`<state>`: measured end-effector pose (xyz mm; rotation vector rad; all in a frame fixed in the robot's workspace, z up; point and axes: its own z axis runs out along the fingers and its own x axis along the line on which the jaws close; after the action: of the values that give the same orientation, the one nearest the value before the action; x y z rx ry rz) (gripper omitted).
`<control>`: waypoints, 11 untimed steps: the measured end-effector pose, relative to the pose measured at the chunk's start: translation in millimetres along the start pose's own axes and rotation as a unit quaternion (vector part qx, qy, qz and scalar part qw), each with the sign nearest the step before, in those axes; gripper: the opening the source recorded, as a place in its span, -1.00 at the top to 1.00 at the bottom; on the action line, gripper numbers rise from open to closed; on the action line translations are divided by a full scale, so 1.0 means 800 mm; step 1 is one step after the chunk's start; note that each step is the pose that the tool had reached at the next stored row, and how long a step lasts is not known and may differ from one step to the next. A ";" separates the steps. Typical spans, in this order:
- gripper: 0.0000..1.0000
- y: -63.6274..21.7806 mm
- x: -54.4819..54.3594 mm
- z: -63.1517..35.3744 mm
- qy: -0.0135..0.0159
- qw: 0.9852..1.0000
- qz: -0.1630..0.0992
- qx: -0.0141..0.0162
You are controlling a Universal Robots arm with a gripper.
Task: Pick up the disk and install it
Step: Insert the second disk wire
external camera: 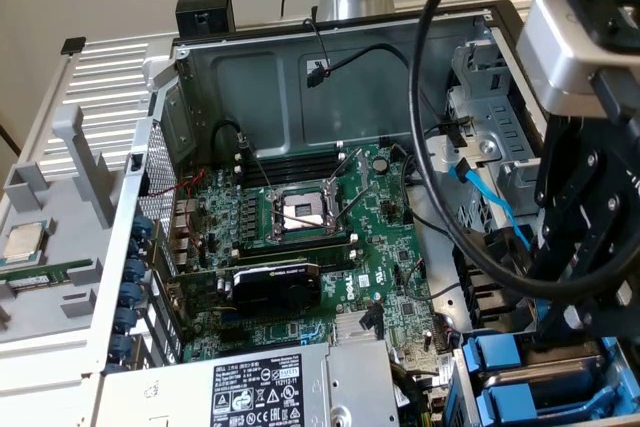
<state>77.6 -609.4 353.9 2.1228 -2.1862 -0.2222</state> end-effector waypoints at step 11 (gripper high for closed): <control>0.26 0.002 -0.001 -0.012 0.002 1.000 0.000 0.001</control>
<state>77.6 -608.8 363.8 2.1220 -2.1851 -0.2170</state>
